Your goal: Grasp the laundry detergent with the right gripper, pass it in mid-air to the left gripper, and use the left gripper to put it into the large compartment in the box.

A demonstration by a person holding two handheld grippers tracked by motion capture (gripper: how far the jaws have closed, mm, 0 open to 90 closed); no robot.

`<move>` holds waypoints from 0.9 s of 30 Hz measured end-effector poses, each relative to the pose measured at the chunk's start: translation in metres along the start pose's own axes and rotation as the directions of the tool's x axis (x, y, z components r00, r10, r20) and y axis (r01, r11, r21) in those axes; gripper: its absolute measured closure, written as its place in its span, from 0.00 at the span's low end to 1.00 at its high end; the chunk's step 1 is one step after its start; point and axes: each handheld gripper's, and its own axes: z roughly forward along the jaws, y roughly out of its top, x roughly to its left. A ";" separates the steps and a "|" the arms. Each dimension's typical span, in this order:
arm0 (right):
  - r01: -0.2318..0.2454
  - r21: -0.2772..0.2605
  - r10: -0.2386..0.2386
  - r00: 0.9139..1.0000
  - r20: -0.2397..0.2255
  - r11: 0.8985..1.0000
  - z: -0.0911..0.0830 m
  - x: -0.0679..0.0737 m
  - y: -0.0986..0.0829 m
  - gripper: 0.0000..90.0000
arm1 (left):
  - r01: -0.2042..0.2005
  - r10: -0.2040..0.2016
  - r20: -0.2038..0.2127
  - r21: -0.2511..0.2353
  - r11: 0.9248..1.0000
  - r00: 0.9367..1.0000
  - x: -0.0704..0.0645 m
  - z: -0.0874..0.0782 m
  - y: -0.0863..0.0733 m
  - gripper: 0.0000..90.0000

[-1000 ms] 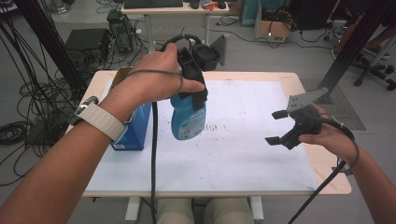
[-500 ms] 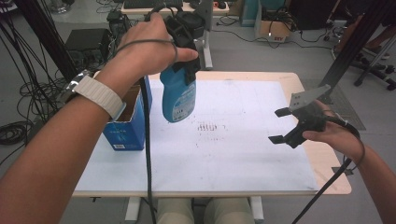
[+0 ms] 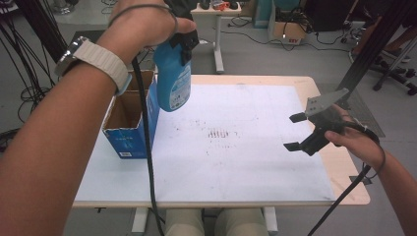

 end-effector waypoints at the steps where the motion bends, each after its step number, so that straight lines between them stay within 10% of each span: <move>1: -0.005 -0.004 0.005 1.000 0.003 1.000 0.000 -0.001 0.000 0.03 | 0.014 -0.014 0.001 -0.002 1.000 1.000 0.003 -0.002 0.000 0.42; 27: -0.012 -0.005 0.012 1.000 0.001 1.000 0.005 -0.008 -0.004 0.03 | 0.245 -0.245 -0.033 0.005 0.969 0.969 0.076 0.007 -0.021 0.42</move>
